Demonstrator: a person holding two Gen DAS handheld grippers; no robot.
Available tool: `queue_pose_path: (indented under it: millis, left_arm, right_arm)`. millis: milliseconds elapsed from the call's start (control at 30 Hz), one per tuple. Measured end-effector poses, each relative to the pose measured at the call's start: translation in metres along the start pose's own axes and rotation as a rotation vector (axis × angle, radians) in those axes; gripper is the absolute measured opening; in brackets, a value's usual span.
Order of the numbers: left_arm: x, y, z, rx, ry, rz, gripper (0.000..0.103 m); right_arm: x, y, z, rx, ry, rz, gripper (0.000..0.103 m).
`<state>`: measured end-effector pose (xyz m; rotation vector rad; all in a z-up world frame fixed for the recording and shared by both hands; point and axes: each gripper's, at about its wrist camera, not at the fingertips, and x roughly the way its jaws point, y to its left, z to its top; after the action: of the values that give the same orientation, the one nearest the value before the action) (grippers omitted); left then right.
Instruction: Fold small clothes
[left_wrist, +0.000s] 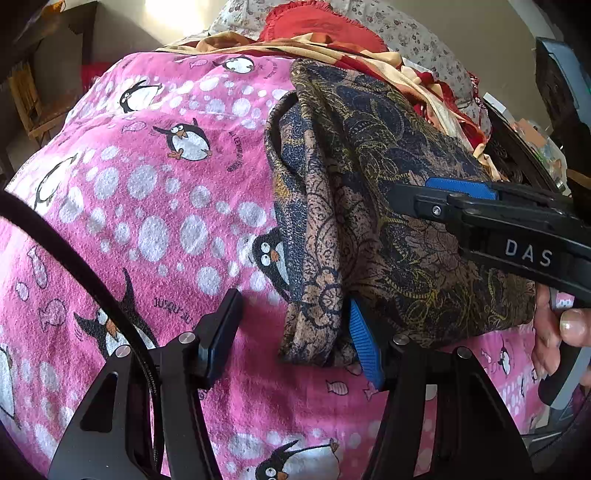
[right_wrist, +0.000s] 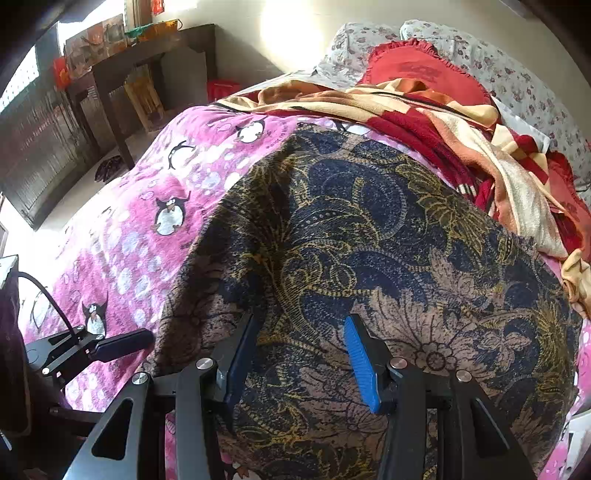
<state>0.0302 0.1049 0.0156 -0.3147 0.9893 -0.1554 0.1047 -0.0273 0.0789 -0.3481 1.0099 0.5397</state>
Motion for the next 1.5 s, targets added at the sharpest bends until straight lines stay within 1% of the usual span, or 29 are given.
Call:
queue_pose_path:
  millis: [100, 400, 667, 967, 1500]
  left_arm:
    - [-0.001, 0.001, 0.000, 0.001, 0.000, -0.005, 0.058]
    - [0.000, 0.002, -0.001, -0.001, -0.004, -0.008, 0.059]
    - [0.001, 0.002, -0.001, -0.002, -0.003, -0.010, 0.060]
    - [0.001, 0.002, -0.001, 0.000, -0.004, -0.008, 0.060]
    - [0.002, 0.002, 0.000, 0.003, -0.004, -0.006, 0.061]
  right_arm:
    - [0.001, -0.001, 0.000, -0.005, 0.005, -0.030, 0.047]
    - [-0.004, -0.010, -0.007, -0.068, 0.028, -0.160, 0.047]
    - [-0.006, -0.014, -0.012, -0.110, 0.028, -0.229, 0.047]
    - [-0.002, -0.016, -0.014, -0.097, 0.043, -0.216, 0.047]
    - [0.001, -0.019, -0.016, -0.095, 0.052, -0.217, 0.047]
